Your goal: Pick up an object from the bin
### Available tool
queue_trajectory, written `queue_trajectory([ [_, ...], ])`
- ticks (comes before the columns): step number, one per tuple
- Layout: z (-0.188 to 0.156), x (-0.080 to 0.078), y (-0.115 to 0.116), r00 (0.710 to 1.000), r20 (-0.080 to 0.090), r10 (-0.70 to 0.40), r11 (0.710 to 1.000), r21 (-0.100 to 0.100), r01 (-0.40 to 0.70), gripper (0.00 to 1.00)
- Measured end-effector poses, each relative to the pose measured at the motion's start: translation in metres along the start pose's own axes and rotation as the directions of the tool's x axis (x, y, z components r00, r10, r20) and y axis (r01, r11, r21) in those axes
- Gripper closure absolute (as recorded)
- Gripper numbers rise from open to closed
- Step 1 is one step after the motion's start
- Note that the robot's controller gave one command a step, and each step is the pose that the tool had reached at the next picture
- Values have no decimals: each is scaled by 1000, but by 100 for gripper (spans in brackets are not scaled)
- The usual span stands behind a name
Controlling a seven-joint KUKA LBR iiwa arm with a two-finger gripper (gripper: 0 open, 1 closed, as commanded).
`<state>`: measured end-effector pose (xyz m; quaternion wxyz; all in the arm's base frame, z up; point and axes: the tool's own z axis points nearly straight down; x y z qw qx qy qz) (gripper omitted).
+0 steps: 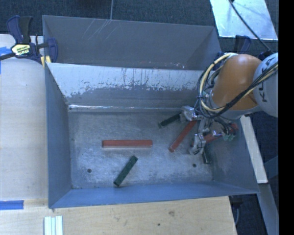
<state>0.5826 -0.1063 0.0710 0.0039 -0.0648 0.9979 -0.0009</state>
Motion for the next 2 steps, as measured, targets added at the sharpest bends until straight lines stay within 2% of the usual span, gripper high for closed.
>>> queue_trajectory([
  [1, -1, 0, 1, 1000, 0, -1, 1000, -2, 1, 100],
  [2, -188, 7, -4, 999, 5, -54, 999, 2, 54, 100],
])
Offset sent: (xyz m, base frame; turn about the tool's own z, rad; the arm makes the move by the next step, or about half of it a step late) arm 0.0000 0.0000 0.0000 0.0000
